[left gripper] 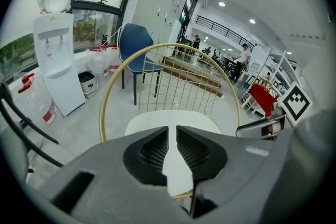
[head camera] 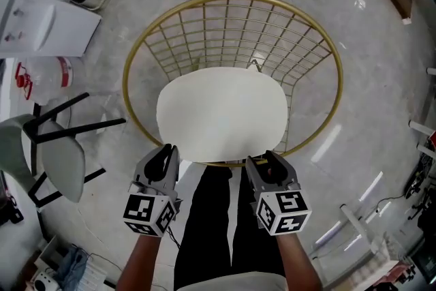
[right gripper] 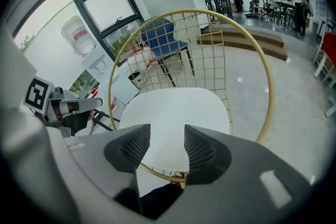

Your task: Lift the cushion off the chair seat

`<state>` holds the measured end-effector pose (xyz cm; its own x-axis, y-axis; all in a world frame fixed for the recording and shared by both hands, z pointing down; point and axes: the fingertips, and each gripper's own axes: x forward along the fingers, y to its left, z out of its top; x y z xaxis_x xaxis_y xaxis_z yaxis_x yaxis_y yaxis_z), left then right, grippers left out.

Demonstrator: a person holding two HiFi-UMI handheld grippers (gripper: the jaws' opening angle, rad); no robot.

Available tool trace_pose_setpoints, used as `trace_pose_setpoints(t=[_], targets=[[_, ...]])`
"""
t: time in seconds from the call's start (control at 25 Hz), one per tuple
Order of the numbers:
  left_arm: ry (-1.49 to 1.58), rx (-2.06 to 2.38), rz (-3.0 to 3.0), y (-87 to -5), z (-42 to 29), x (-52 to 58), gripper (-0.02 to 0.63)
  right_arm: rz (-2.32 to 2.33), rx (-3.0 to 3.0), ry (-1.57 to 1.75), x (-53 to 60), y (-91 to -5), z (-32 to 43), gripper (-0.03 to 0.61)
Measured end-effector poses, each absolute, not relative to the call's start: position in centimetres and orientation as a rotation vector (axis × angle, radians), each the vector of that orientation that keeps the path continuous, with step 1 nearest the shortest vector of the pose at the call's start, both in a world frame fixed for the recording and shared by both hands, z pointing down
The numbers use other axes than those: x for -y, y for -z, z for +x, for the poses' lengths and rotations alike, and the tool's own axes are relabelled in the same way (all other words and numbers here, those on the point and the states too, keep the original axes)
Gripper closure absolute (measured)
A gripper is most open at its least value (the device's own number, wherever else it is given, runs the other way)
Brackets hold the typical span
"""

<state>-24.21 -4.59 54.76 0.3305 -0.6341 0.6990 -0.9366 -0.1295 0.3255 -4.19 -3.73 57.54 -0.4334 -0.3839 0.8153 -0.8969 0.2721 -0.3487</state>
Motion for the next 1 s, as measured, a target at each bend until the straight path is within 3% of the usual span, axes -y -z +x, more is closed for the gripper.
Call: trace_pose_setpoints(t=[0.24, 1.0], targets=[[-0.535, 1.411, 1.837, -56.9, -24.7, 6.8, 0.491, 1.158, 1.928, -1.144, 3.8, -59.8, -4.1, 0.350], [-0.622, 1.521, 1.635, -64.3, -27.0, 6.1, 0.366, 1.195, 1.843, -1.191, 2.9, -65.5, -2.1, 0.285]])
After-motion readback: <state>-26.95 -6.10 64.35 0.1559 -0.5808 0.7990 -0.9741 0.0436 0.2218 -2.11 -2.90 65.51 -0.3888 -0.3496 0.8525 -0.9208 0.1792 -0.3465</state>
